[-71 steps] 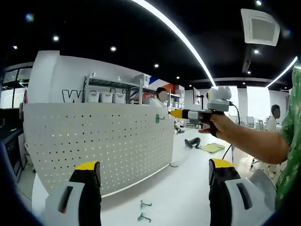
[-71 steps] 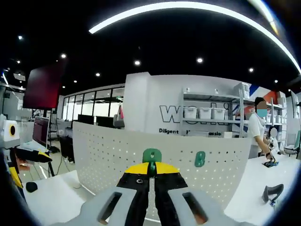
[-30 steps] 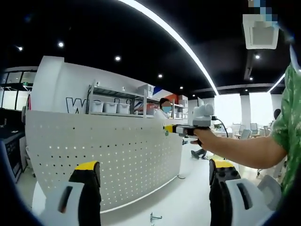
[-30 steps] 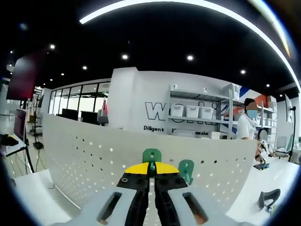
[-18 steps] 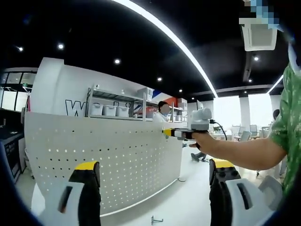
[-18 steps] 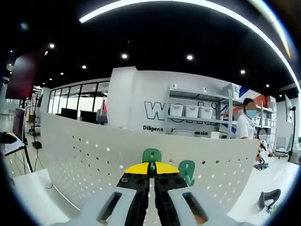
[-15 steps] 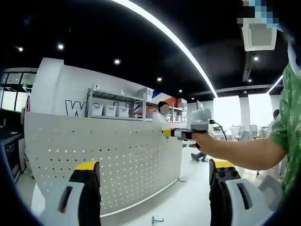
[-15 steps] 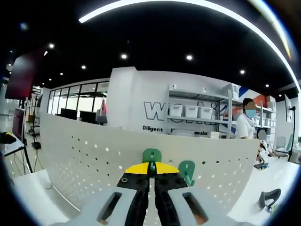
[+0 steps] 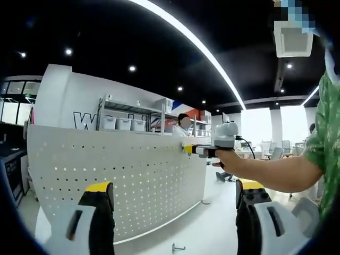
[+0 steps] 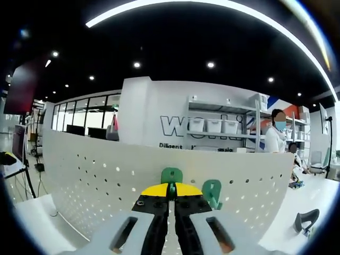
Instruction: Insert the hook assembly into the mounting plate slot until the hook locks in place.
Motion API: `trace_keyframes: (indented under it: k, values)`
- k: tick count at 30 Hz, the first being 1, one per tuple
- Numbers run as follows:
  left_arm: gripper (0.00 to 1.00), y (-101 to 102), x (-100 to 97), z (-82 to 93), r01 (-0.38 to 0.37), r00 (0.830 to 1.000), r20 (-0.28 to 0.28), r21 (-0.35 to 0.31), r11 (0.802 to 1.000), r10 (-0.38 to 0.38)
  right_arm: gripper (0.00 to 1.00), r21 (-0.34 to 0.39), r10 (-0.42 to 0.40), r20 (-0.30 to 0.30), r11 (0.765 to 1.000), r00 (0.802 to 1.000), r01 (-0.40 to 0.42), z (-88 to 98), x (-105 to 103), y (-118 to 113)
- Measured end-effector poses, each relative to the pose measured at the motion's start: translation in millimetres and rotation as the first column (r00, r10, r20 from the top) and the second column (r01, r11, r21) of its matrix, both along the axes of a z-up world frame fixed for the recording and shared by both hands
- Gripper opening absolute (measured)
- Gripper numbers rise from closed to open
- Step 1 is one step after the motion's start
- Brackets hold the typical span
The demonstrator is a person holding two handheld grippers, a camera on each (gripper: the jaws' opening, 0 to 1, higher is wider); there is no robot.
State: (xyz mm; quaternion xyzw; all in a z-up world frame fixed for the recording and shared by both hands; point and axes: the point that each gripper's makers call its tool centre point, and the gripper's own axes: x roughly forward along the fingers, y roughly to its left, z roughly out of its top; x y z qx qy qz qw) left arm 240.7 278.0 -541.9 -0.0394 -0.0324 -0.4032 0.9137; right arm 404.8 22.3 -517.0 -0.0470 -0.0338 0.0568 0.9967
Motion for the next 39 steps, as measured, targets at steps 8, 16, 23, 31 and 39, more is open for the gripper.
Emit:
trace_keyframes:
  k: [8,16,23,31,39]
  values:
    - [0.97,1.0,1.1,-1.6,-0.002,1.000,-0.003,0.006,1.000,0.002,0.01,-0.008,0.000,0.007,1.000,1.000,0.000,0.4,1.7,1.2]
    - [0.97,1.1,1.3,-3.8,-0.001,1.000,-0.010,0.012,1.000,0.001,0.01,-0.009,0.000,0.003,1.000,1.000,0.000,-1.6,2.1,0.4]
    - [0.96,0.4,0.2,-3.9,0.001,1.000,-0.007,0.016,1.000,-0.001,0.01,-0.009,-0.001,-0.006,1.000,1.000,0.001,-5.1,1.2,-0.6]
    - [0.95,0.2,-0.5,-4.4,0.003,1.000,-0.008,0.018,1.000,-0.003,0.01,-0.012,-0.003,-0.008,1.000,1.000,0.003,-6.5,2.4,-0.2]
    - [0.94,1.9,0.2,-5.7,0.002,1.000,-0.009,0.020,1.000,-0.002,0.01,-0.012,-0.003,-0.012,1.000,1.000,0.002,-8.2,4.3,0.5]
